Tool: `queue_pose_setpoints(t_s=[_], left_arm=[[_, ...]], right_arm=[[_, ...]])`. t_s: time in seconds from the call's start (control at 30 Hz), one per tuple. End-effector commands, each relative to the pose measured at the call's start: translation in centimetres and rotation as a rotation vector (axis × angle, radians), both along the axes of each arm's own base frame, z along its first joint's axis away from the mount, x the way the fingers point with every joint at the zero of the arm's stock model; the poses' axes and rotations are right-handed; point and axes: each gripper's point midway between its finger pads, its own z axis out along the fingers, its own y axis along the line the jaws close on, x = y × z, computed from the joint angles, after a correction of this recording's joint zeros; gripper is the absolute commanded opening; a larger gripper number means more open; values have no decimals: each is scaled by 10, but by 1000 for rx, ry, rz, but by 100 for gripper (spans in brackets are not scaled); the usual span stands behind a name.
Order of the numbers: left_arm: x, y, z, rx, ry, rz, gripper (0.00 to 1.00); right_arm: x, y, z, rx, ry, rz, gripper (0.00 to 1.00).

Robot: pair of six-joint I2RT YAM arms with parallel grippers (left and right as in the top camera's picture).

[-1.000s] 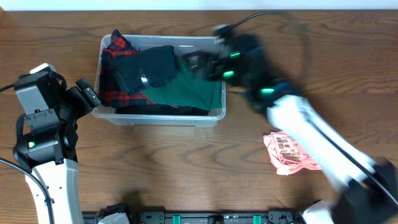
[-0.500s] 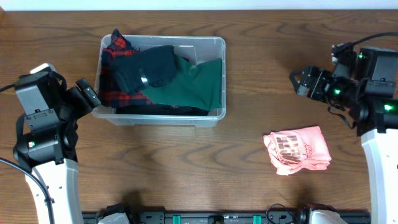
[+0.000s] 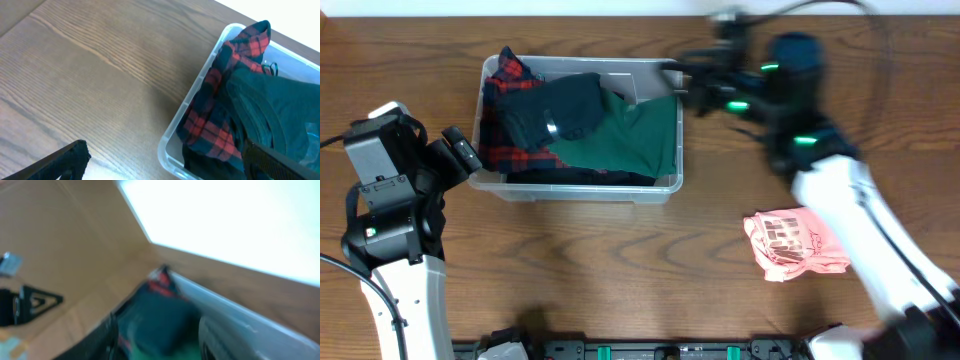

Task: Pack container
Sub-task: 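Press the navy garment down into the bin with the right gripper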

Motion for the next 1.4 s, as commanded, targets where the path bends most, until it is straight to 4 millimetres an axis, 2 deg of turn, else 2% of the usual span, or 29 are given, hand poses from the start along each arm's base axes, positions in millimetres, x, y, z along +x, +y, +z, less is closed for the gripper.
queue_pose_setpoints(t_s=[0.0,0.13,0.23,0.3,0.33,0.43,0.5,0.57,0.63,0.77,0.9,1.0,1.03,1.1,1.17,1.3,1.37], left_arm=[[-2,3,-1,-4,2,24,98],[-2,3,-1,-4,2,24,98],[-2,3,-1,-4,2,24,98],[-2,3,-1,-4,2,24,98],[-2,3,-1,-4,2,23,98],[-2,3,-1,-4,2,23,98],[-2,3,-1,-4,2,23,98],[-2,3,-1,-4,2,23,98],[-2,3,-1,-4,2,24,98],[-2,3,-1,-4,2,24,98],[-2,3,-1,-4,2,24,98],[-2,3,-1,-4,2,24,98],[-2,3,-1,-4,2,24,98],[-2,3,-1,-4,2,23,98],[-2,3,-1,-4,2,24,98],[-2,3,-1,-4,2,23,98],[-2,3,-1,-4,2,24,98]], right_arm=[[0,57,-33,37,23,51,55],[12,99,-69,73,-27,46,56],[26,112,-113,71,22,-11,54],[36,111,-149,48,96,-64,51],[44,105,-177,18,155,-103,50],[51,94,-221,0,285,-136,47],[47,93,-235,16,355,-90,46],[46,90,-234,27,375,-47,47],[46,88,-221,52,371,-23,52],[37,89,-169,108,315,54,59],[19,95,-110,153,220,118,65],[10,102,-82,158,135,107,67],[10,103,-79,155,120,93,67],[14,106,-81,150,111,22,61],[23,107,-92,133,111,-75,59],[19,124,-128,66,118,-115,45],[14,133,-153,20,139,-121,45]])
